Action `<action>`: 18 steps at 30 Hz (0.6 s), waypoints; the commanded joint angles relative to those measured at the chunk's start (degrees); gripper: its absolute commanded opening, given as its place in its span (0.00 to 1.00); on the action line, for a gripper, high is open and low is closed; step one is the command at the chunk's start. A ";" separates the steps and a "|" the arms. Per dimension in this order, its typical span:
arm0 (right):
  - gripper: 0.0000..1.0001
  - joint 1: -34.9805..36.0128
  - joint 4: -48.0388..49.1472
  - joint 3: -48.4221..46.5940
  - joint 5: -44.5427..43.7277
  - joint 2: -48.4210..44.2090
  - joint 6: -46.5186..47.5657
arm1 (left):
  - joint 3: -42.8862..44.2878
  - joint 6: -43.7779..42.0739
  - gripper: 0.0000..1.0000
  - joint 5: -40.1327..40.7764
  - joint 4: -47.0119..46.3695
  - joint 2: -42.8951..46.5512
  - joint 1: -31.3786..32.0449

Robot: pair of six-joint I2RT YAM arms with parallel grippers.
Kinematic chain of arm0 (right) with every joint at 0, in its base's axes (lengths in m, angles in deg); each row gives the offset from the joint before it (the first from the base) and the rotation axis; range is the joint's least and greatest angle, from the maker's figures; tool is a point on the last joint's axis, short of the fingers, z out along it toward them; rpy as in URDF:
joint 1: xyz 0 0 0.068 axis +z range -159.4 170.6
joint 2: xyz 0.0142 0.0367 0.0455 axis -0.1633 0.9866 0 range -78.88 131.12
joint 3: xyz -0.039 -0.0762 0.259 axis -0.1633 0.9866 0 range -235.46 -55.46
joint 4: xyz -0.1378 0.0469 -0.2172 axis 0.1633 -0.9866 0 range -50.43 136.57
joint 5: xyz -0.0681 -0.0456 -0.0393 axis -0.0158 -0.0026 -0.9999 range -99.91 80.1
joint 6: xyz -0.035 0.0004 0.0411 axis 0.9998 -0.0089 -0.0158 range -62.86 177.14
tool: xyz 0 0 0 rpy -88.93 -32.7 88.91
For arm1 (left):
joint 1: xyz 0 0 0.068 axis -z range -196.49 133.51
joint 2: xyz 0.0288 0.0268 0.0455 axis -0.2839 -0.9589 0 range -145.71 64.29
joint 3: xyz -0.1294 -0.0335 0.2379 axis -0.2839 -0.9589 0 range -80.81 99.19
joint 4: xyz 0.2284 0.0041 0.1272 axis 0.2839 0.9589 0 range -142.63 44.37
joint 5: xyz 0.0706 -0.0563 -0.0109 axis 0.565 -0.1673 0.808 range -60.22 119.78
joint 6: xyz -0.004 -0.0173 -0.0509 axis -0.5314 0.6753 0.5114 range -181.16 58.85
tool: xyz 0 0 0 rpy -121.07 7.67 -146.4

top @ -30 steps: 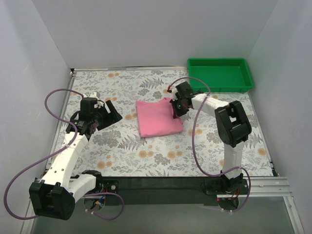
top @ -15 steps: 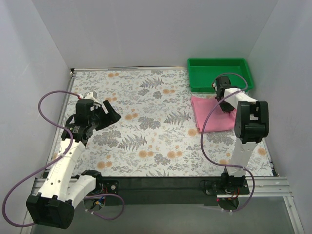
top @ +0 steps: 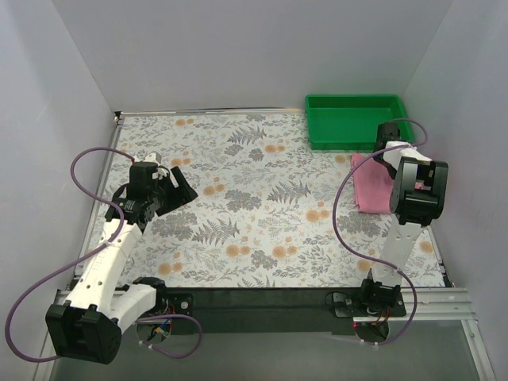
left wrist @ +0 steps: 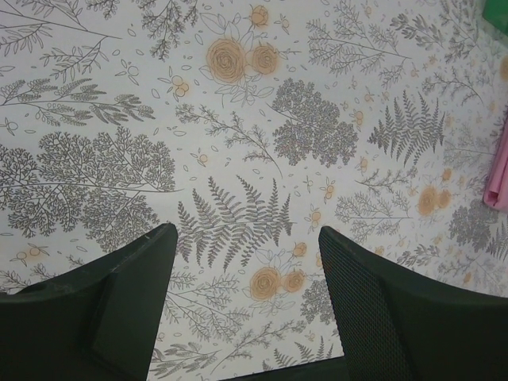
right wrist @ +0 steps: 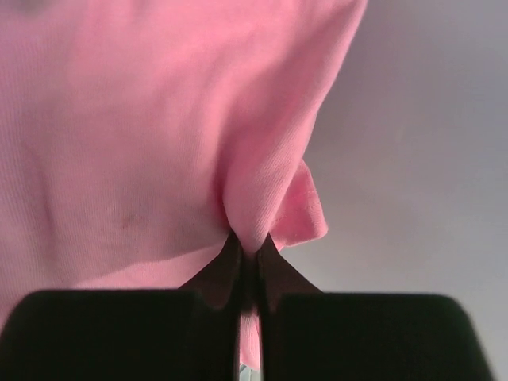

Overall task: Fold and stack the t-shirts
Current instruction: Neatly place the folded tshirt to the corner

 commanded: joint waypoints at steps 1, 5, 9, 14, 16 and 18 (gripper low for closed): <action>0.14 0.37 4.43 -4.76 -6.30 1.31 1.29 | 0.14 -0.72 0.67 -0.64 -0.31 -0.63 0.10; 0.31 0.54 4.52 -6.00 -9.55 1.76 -0.73 | 0.32 -0.46 0.67 -2.04 -0.75 -1.16 0.19; 0.56 0.54 4.43 -4.60 -13.85 -0.95 -3.10 | 1.02 -0.37 0.67 -2.57 -0.31 -0.99 0.19; 0.66 0.72 -5.99 -5.47 -6.25 -11.04 -15.48 | 2.07 -0.54 0.73 -4.07 -0.40 0.07 0.72; 0.67 0.72 -8.83 -5.39 -2.37 -15.01 -20.31 | 3.38 -1.07 0.78 -3.55 0.13 0.42 1.24; 0.71 0.80 -11.90 -4.34 4.54 -22.19 -23.05 | 4.79 -1.42 0.86 -2.67 1.00 0.68 2.38</action>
